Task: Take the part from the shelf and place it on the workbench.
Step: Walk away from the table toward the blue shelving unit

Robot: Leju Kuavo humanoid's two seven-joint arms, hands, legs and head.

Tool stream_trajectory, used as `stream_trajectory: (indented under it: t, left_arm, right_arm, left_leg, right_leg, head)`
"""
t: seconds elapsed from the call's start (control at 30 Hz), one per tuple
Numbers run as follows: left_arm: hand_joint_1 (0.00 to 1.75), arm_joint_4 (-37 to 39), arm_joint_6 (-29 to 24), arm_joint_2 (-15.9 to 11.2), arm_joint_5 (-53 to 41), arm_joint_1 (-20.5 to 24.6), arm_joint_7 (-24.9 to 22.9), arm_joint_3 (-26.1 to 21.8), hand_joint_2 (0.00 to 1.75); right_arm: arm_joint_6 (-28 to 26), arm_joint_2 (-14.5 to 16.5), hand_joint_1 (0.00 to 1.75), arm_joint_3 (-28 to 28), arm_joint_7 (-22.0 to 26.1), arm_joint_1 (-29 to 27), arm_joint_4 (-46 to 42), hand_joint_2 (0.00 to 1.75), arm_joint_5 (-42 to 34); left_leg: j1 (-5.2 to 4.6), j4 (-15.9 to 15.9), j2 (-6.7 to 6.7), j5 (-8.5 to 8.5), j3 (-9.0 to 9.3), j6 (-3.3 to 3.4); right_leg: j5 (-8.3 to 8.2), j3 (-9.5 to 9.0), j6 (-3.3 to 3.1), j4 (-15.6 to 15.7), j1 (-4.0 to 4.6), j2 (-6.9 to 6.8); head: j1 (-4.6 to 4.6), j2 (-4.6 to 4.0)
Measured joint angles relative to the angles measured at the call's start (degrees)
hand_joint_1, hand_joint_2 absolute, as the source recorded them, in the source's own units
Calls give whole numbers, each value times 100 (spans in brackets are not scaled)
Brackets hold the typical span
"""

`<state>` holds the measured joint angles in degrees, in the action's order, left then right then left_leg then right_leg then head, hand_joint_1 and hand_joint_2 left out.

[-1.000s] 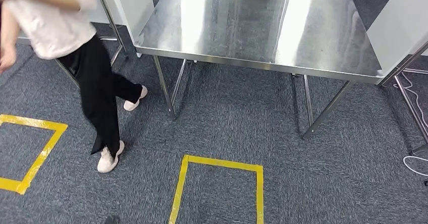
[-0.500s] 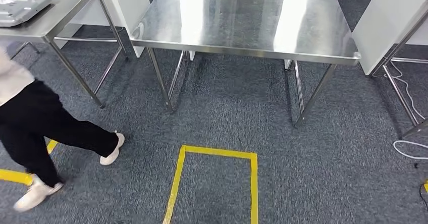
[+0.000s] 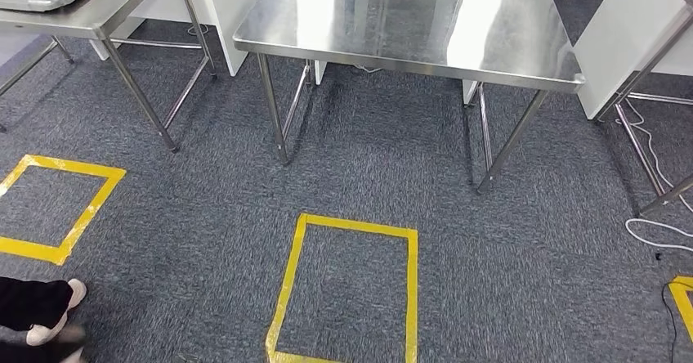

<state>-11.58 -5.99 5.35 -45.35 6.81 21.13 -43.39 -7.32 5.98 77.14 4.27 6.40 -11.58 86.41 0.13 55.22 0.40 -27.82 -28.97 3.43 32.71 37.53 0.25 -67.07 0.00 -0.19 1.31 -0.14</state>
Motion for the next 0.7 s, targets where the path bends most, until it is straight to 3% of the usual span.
stream_trajectory:
  t: [0.03,0.07,0.13,0.17,0.2,0.27,0.3,0.37,0.4,0.5,0.53,0.57,0.63,0.67,0.7]
  left_arm:
    - [0,0,0,-1,2,2,1,0,0]
    - [0,0,1,-1,2,4,2,0,0]
    - [0,0,2,1,1,10,3,1,0]
    - [0,0,3,2,0,14,3,1,0]
    - [0,-1,4,2,-4,19,2,0,0]
    - [0,-3,4,-1,-17,32,2,-1,0]
    - [0,-4,5,-4,-26,39,2,-1,0]
    - [0,-4,6,-20,-36,48,1,-1,0]
    - [0,-3,7,-26,-38,43,0,-1,0]
    - [0,-2,9,-33,-44,32,-3,0,0]
    - [0,-2,9,-35,-44,33,-3,0,0]
    - [0,-2,8,-37,-44,33,1,-1,0]
    - [0,-2,7,-38,-40,36,19,-2,0]
    - [0,-3,7,-38,-37,42,33,-2,0]
    - [0,-5,7,-40,-34,52,46,-2,0]
  right_arm:
    - [4,1,0,-2,-1,2,0,175,1]
    - [8,-2,0,-4,-1,9,0,175,3]
    - [13,-12,0,-15,0,18,0,175,11]
    - [13,-17,0,-24,0,19,0,175,15]
    - [13,-22,0,-37,2,21,0,175,24]
    - [5,-29,0,-68,8,31,0,175,43]
    - [-1,-31,0,-81,13,36,0,175,52]
    - [-8,-30,0,-97,18,28,3,175,59]
    - [-9,-29,0,-104,20,20,4,175,61]
    - [-9,-34,0,-131,25,4,7,175,63]
    - [-9,-36,0,-137,29,4,7,175,63]
    - [-9,-36,0,-140,35,5,7,175,64]
    - [-9,-37,0,-146,43,6,7,175,66]
    - [-9,-38,0,-149,45,8,7,175,66]
    - [-9,-37,0,-152,45,7,7,175,66]
  left_leg:
    - [-16,6,9,80,-106,-5]
    - [-30,20,22,168,-218,-6]
    - [-48,92,44,333,-478,-23]
    - [-52,149,48,405,-607,-39]
    - [-58,205,48,467,-719,-61]
    - [-64,266,49,593,-835,-111]
    - [-64,266,51,660,-856,-134]
    - [-52,283,33,700,-899,-191]
    - [-42,365,17,563,-932,-227]
    - [8,1184,-10,-317,-1083,-318]
    - [18,1538,-10,-487,-1121,-331]
    - [23,1793,-11,-489,-1110,-334]
    - [28,1832,-17,-196,-874,-313]
    - [29,1565,-26,-71,-606,-287]
    - [23,1172,-39,-65,-285,-257]
  right_leg:
    - [135,6,-3,-301,-2,0]
    - [118,-32,33,-526,-2,0]
    - [-252,-301,166,-553,0,0]
    - [-387,-571,205,-282,0,1]
    - [-357,-922,192,175,13,1]
    - [-59,-1450,96,1046,48,7]
    - [45,-1543,59,1260,72,10]
    - [-6,-1468,2,1267,43,-6]
    - [-60,-1419,-46,1252,23,-22]
    - [-271,-1210,-165,1240,20,-64]
    - [-345,-1114,-175,1227,32,-70]
    - [-415,-1010,-171,1204,41,-73]
    - [-546,-787,-151,1130,50,-72]
    - [-606,-685,-134,1086,52,-69]
    - [-658,-599,-113,1048,59,-65]
  head:
    - [-1,0]
    - [-1,0]
    - [-1,1]
    - [0,1]
    - [2,1]
    - [8,1]
    - [10,1]
    - [18,1]
    - [23,0]
    - [50,0]
    - [53,0]
    - [51,0]
    - [53,1]
    - [57,1]
    - [58,1]
